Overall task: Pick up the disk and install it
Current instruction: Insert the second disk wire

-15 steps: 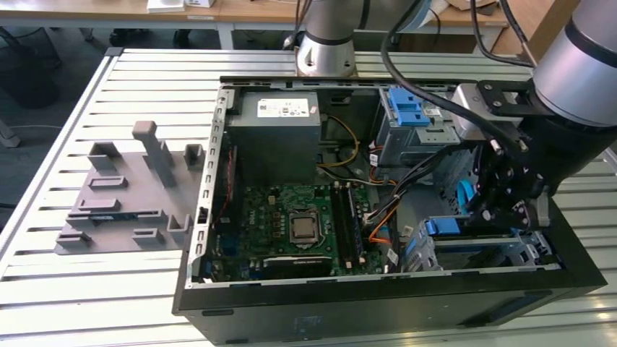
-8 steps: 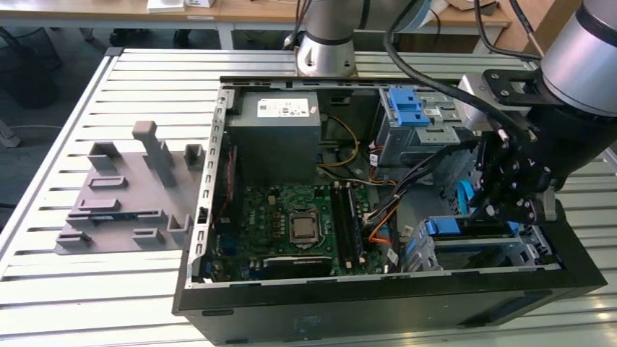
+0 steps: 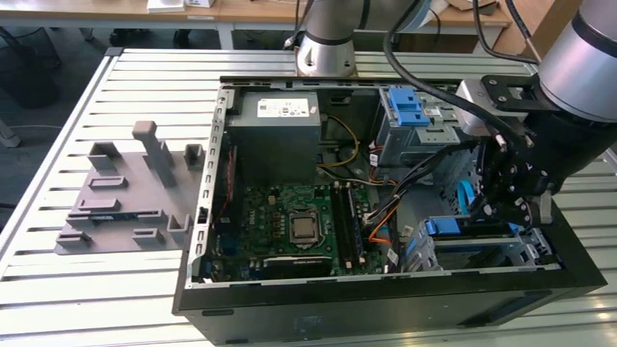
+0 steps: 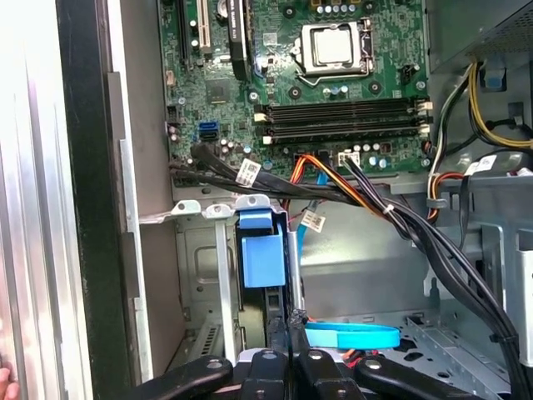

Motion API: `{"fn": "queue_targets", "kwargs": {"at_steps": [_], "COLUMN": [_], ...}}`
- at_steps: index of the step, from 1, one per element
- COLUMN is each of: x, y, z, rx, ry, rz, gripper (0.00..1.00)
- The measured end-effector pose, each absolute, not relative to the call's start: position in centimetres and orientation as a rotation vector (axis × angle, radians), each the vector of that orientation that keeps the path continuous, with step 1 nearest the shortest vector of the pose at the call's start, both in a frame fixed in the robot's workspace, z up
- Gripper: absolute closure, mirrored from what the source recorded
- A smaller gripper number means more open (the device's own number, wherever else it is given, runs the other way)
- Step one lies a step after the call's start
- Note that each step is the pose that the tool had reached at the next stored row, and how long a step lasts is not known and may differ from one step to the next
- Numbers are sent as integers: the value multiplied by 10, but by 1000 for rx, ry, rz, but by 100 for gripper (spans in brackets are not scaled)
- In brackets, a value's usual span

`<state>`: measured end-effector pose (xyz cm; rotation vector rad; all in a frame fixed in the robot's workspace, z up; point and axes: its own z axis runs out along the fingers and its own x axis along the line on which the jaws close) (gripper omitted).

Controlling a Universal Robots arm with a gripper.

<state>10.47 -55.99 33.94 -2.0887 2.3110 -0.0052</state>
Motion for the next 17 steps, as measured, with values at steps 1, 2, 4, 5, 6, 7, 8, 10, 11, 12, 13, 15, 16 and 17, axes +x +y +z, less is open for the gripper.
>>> {"fn": "queue_targets", "kwargs": {"at_steps": [1,2,4,5,6,7,8,10,11,12,13,15,16,17], "x": [105,105,105,106,106,106,106,106,107,107,107,107,107,107], "y": [-560,-560,-560,-560,-560,-560,-560,-560,-560,-560,-560,-560,-560,-560], "z": [339,338,337,337,336,336,336,335,335,335,335,335,335,335], "rx": [-2089,-2089,-2089,-2089,-2089,-2089,-2088,-2087,-2086,-2084,-2083,-2081,-2080,-2080], "ry": [2311,2311,2311,2311,2311,2311,2311,2309,2308,2306,2305,2302,2302,2302], "rz": [-5,-5,-5,-5,-5,-5,-4,-1,2,6,9,15,16,17], "gripper": [85,85,85,85,85,85,85,85,85,85,85,85,85,85]}}
